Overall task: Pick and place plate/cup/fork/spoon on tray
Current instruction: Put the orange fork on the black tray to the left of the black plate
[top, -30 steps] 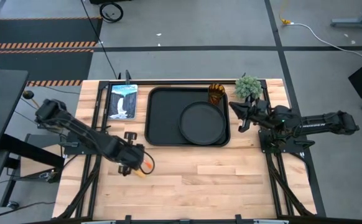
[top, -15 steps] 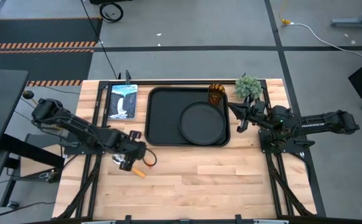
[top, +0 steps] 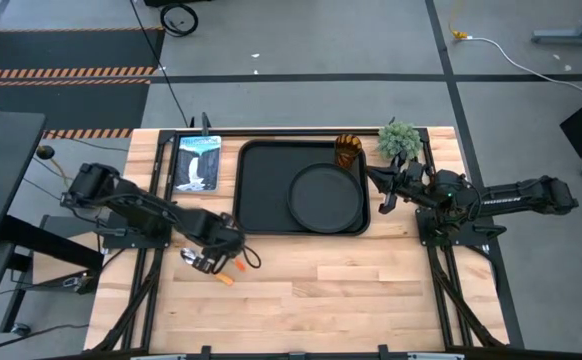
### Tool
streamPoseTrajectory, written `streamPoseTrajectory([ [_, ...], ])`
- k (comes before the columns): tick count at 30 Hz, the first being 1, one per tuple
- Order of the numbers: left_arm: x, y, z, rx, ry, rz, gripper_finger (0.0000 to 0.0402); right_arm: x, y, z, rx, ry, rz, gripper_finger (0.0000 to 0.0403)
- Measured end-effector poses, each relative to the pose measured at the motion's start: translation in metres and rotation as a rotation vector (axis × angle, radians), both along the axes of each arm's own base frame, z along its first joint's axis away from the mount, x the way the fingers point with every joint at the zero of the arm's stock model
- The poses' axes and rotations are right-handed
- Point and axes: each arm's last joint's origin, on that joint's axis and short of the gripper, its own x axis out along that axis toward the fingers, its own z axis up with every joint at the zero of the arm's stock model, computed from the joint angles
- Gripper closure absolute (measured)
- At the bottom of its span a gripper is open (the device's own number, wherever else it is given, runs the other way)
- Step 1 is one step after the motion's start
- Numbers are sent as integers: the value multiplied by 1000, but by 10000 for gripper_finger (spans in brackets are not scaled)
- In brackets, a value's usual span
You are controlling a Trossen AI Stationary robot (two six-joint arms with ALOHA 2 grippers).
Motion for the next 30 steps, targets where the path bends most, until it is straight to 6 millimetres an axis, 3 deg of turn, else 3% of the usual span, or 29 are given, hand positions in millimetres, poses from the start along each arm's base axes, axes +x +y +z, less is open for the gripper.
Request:
streamPoseTrajectory([
  [10,2,-1,-10,24,49,-67,281,0,0,0,4,-2,1,392],
  [30,4,-3,-7,11,68,-71,387,0,0,0,14,-6,4,392],
])
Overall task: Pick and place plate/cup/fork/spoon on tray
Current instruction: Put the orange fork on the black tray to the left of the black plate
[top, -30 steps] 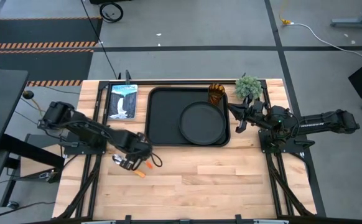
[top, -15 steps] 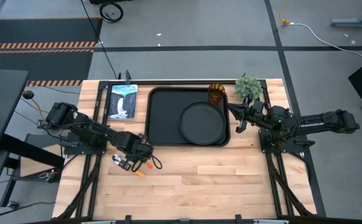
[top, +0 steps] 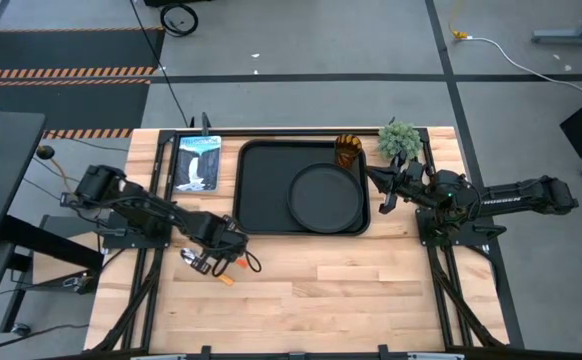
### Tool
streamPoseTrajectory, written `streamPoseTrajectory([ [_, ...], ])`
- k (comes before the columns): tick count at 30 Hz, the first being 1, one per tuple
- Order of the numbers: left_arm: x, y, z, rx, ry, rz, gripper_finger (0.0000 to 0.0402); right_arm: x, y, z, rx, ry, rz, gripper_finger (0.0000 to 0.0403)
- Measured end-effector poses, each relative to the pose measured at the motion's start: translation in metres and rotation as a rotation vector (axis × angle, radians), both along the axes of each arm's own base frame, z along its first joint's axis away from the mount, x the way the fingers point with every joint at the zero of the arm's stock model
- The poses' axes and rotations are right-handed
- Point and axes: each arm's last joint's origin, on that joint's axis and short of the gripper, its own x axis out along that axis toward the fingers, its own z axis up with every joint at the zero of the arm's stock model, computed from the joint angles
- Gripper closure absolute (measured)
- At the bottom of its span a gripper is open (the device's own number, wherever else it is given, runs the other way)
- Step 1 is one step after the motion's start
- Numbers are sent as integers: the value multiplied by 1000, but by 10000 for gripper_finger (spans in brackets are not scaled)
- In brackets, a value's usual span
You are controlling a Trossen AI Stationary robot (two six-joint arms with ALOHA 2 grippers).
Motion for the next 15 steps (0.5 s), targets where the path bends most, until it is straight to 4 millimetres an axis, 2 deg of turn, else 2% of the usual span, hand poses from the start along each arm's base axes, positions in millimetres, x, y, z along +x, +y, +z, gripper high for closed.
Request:
streamPoseTrajectory([
  [4,7,0,9,0,-23,0,382,0,0,0,3,-2,1,392],
  [15,11,-1,20,18,-12,-16,382,0,0,0,3,-1,1,392],
])
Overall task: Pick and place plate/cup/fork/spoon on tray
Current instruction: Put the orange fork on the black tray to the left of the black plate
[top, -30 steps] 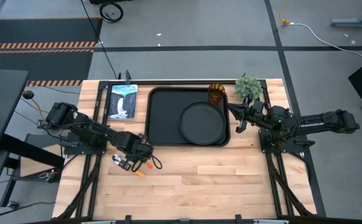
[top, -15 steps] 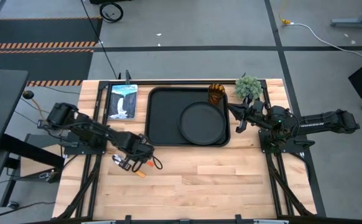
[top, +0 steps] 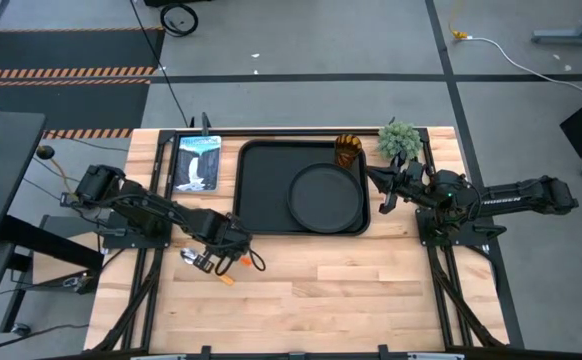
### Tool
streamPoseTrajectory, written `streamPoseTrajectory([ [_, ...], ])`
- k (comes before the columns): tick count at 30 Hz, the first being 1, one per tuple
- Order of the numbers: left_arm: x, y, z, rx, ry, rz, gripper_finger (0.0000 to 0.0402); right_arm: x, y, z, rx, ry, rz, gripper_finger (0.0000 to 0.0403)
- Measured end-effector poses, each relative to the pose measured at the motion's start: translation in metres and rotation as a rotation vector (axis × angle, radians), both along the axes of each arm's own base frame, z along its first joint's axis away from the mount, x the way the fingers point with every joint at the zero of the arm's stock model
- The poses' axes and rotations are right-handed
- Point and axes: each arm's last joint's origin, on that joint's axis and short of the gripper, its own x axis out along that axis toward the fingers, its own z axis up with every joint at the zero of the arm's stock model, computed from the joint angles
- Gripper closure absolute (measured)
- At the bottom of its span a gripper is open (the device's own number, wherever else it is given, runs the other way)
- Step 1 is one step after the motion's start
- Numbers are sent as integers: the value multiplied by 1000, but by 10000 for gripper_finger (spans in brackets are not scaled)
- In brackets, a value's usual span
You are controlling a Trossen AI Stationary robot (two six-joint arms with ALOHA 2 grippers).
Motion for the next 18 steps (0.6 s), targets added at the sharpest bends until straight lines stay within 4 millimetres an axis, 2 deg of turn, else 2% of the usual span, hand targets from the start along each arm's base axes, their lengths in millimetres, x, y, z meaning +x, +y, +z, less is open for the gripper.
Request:
streamPoseTrajectory([
  [18,-6,3,0,52,50,-16,382,0,0,0,0,0,0,392],
])
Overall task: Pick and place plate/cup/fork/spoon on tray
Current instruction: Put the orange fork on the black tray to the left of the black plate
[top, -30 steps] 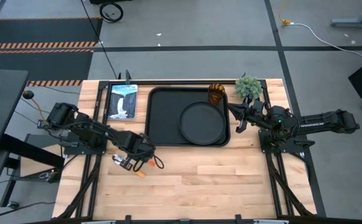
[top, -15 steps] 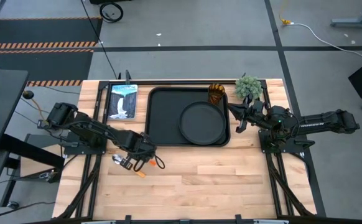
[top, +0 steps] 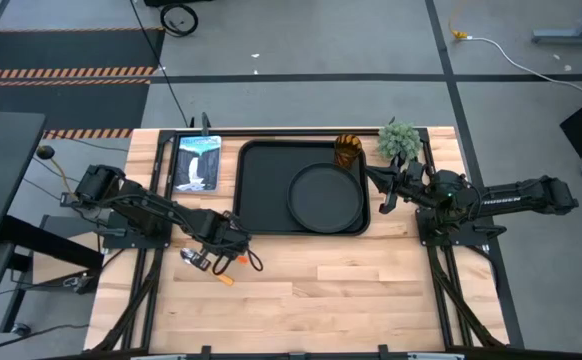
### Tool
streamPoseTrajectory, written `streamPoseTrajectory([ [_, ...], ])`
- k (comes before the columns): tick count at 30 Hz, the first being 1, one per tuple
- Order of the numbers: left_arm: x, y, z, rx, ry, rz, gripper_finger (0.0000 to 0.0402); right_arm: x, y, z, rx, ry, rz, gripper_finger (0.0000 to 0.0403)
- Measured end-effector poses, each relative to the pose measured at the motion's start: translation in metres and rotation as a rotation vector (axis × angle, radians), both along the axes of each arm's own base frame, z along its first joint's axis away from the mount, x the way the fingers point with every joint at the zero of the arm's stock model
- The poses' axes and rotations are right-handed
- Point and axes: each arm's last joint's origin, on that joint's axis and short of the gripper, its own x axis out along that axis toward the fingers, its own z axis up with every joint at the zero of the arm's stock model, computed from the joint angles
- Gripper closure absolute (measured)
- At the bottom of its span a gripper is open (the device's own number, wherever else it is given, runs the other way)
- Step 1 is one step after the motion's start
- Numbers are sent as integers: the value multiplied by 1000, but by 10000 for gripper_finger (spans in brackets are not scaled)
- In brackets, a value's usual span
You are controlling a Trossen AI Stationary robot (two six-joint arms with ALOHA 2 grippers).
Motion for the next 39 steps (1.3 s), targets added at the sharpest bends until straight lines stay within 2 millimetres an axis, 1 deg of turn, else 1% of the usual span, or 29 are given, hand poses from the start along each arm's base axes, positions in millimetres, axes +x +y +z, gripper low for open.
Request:
streamPoseTrajectory([
  [7,-1,0,1,10,9,-3,382,0,0,0,0,0,0,392],
  [18,9,0,28,80,16,-33,382,0,0,0,0,-2,0,392],
  [25,11,3,39,189,26,-148,379,0,0,0,0,-2,0,392],
  [32,16,17,44,318,39,-250,381,0,0,0,0,-3,0,392],
  [39,25,44,45,395,48,-340,380,0,0,1,0,-9,0,392],
])
